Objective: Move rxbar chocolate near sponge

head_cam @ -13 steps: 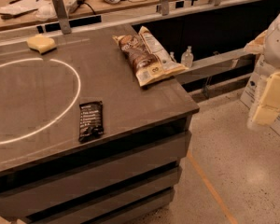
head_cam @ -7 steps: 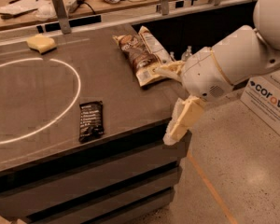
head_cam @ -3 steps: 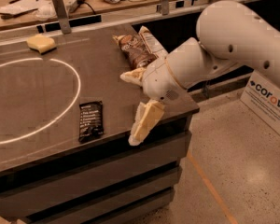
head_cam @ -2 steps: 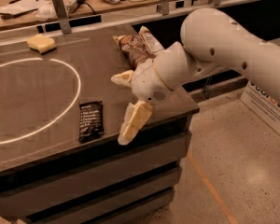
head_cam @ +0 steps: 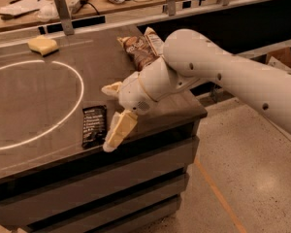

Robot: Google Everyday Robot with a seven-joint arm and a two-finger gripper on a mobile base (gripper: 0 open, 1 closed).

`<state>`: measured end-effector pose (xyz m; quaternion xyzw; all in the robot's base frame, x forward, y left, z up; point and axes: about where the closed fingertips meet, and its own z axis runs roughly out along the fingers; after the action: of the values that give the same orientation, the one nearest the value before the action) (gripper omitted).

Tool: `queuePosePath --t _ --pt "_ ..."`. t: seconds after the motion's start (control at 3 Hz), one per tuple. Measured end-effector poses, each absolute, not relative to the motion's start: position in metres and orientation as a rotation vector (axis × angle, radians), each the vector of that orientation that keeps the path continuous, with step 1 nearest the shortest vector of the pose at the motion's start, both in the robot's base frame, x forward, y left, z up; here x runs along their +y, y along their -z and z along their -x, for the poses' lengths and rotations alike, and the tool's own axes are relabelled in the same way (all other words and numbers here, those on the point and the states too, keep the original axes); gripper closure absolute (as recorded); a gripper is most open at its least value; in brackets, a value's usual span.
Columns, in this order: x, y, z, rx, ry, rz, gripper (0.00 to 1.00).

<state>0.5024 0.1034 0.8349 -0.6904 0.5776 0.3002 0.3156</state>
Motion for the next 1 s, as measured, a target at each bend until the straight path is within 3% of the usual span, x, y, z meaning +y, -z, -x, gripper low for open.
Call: queuePosePath --t 0.33,1.0 --pt "0.113 -0.826 -0.505 1.528 -0.814 1.807 0.00" --pt "0.129 -0.816 -0.507 1.524 -0.861 1.827 0.42"
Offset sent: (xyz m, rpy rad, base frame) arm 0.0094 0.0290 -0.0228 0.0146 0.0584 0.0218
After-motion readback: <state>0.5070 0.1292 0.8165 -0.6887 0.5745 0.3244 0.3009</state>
